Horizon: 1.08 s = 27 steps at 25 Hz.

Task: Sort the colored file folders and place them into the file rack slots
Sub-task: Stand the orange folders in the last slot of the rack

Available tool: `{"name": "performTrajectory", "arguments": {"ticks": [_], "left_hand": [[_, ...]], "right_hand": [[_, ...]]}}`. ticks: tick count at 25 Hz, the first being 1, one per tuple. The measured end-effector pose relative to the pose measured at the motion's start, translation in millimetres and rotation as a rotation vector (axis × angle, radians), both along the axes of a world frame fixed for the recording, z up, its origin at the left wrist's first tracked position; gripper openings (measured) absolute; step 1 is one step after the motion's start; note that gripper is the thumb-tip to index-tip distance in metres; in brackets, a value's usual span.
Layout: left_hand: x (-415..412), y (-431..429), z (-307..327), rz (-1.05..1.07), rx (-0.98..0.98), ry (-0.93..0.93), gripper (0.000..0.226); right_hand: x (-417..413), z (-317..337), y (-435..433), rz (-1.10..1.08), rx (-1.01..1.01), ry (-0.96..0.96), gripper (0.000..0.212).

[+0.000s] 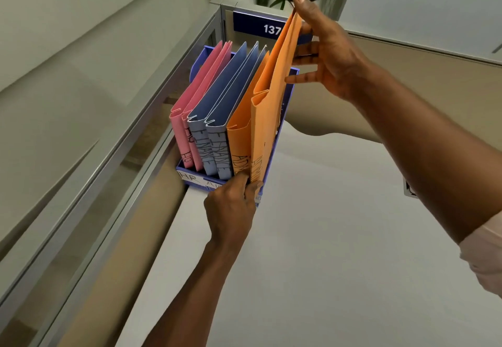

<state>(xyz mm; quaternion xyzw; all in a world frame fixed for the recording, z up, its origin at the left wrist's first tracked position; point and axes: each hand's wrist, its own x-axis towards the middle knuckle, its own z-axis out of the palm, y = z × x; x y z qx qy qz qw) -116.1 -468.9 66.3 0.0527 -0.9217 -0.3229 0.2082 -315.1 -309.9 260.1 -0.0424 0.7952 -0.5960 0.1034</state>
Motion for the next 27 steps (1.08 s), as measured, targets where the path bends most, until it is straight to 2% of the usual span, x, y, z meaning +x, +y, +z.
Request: {"name": "performTrajectory", "arguments": {"ticks": [3,5,12,17,21,27], "left_hand": [[-9,3,-8,0.028,-0.005,-0.024,0.028],[-13,6,-11,0.036,-0.003,-0.027,0.027],[-29,15,-15,0.057,-0.042,-0.042,0.028],[-29,18,-28,0.097,-0.066,-0.142,0.026],[-25,22,-37,0.122,-0.091,-0.202,0.026],[-28,24,-35,0.101,-0.078,-0.235,0.028]], "right_hand": [[-7,-8,5,-0.024,-0.034,0.004,0.05],[-9,-11,7,-0.044,-0.046,0.018,0.043],[-12,-17,13,-0.06,-0.075,0.05,0.045],[-15,-23,15,-0.009,-0.009,0.021,0.035],[-18,-43,18,-0.031,0.013,-0.001,0.052],[-14,-70,15,-0.106,0.146,0.135,0.047]]}}
